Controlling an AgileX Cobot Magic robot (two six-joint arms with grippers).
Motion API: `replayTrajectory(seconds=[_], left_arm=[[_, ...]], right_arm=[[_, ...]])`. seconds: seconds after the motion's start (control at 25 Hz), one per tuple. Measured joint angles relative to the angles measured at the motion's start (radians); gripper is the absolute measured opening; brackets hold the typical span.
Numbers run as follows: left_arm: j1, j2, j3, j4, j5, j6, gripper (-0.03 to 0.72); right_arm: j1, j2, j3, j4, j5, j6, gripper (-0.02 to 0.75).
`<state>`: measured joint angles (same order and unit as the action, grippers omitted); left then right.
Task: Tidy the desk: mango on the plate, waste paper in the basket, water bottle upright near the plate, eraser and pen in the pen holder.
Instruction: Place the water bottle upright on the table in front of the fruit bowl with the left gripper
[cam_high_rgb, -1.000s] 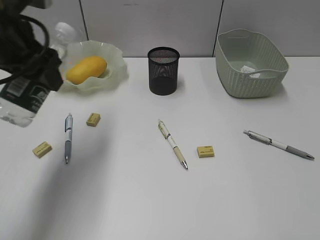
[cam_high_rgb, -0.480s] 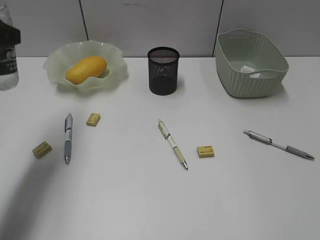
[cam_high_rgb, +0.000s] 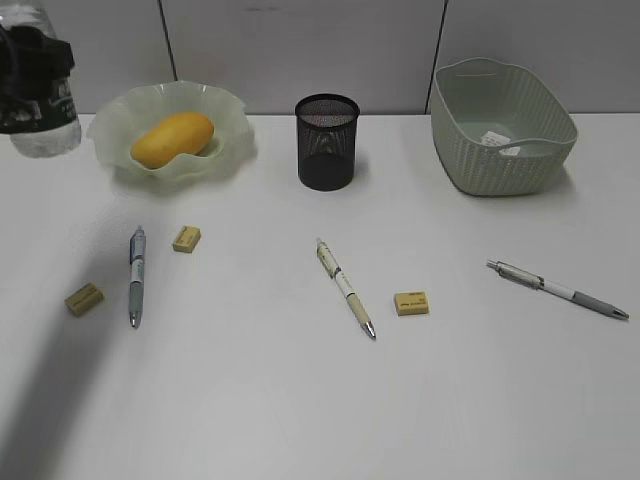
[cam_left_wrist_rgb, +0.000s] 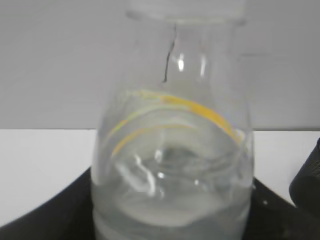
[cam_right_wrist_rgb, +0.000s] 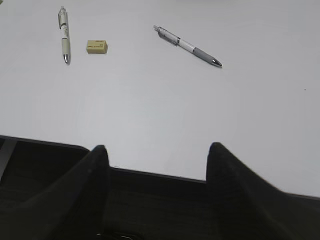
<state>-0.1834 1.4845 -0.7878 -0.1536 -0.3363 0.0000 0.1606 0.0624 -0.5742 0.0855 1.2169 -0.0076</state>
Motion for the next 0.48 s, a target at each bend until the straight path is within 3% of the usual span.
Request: replayTrajectory(seconds=[0.48], left_arm=[[0.000,0.290,0.001,-0.060,-0.323,0.000,0.505]], right_arm=[[0.000,0.000,0.000,0.001,0.000,0.000,0.487]])
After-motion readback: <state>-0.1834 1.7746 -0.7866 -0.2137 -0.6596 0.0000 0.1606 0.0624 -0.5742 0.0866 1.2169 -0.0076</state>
